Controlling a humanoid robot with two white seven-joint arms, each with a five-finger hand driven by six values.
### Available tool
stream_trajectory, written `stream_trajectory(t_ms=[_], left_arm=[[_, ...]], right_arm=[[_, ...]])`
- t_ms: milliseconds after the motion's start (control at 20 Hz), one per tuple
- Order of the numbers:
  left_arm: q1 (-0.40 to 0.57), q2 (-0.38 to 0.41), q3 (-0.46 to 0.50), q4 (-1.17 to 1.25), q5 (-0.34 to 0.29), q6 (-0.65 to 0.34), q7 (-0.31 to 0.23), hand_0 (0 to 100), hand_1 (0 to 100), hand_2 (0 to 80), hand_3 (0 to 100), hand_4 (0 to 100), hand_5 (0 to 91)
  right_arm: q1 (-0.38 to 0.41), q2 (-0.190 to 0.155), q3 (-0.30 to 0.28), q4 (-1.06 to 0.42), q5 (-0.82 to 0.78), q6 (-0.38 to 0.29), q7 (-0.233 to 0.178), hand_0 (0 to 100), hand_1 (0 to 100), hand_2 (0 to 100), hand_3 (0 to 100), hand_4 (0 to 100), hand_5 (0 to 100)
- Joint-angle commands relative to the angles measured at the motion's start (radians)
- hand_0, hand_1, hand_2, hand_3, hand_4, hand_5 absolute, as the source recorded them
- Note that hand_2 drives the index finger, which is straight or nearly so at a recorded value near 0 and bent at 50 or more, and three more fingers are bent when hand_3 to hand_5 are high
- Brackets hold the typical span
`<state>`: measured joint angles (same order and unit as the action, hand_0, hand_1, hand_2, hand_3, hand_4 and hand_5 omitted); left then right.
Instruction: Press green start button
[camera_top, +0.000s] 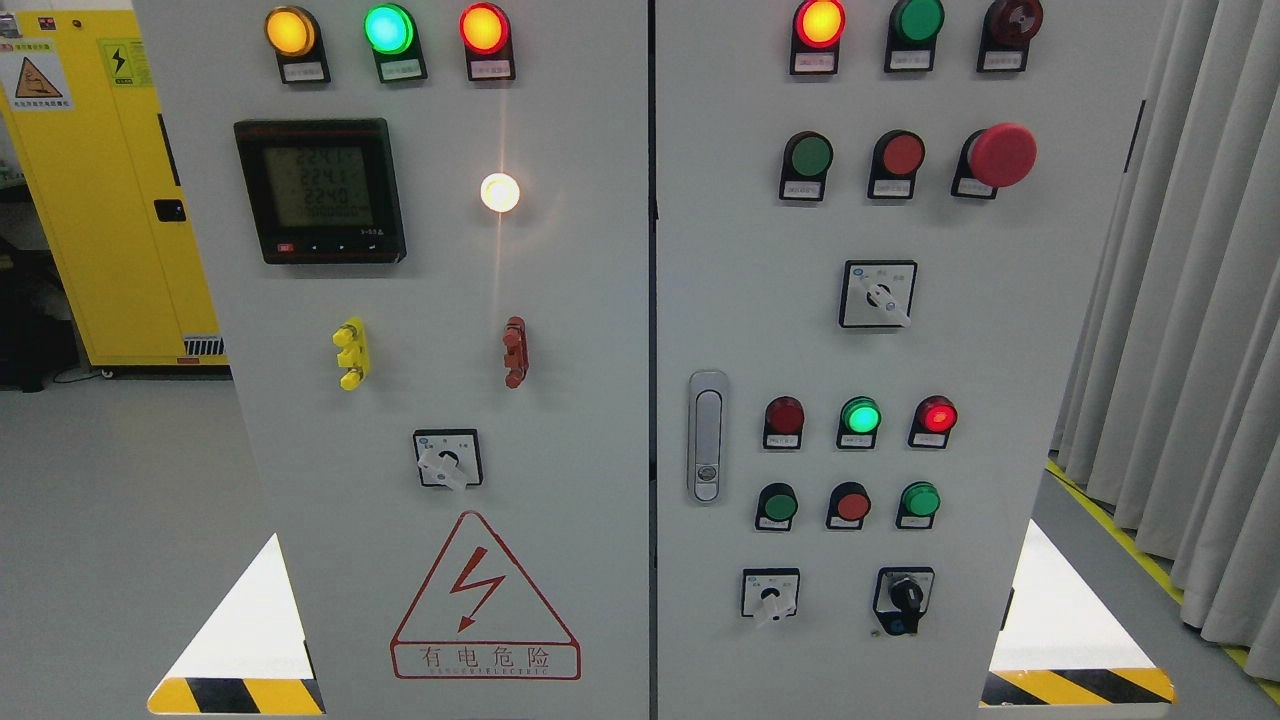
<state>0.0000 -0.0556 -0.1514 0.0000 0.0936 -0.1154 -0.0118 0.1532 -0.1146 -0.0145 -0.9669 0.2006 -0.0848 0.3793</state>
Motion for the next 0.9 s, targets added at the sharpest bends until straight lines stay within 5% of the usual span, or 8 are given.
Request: stream_trajectory(t_ms=[0,350,400,550,600,850], left_arm=[[-0.028,-0.044,-0.001,-0.028,0.000,0.000,0.000,12,56,0.0,0,0,0.0],[-0.029,-0.052,-0.002,-0.029,-0.002,0.000,0.000,12,56,0.0,0,0,0.0],[-0.029,-0.052,-0.002,-0.029,-0.002,0.000,0.000,12,56,0.0,0,0,0.0],[-0.028,-0.050,-0.002,-0.028,-0.002,0.000,0.000,12,56,0.0,0,0,0.0],[-0.029,-0.050,-0.002,-0.028,-0.002,0.000,0.000,12,56,0.0,0,0,0.0],[-0.029,-0.050,-0.002,-0.028,-0.002,0.000,0.000,12,56,0.0,0,0,0.0]], right_arm=[[0.014,0.001,0.031,-0.452,0.085,-0.018,-0.008,16,42,0,17,22,9],[-0.024,0.004,0.016,-0.616,0.342,-0.274,-0.020,18,49,0,34,42,36],[-0.024,0.004,0.016,-0.642,0.364,-0.298,-0.043,18,50,0,37,46,40],[-0.046,-0.007,0.027,-0.690,0.430,-0.358,-0.205,18,52,0,40,49,44],[-0.058,-0.008,0.027,-0.700,0.471,-0.381,-0.244,16,56,0,50,59,55],[-0.144,-0.030,0.016,-0.739,0.649,-0.458,-0.355,16,62,1,77,81,75]])
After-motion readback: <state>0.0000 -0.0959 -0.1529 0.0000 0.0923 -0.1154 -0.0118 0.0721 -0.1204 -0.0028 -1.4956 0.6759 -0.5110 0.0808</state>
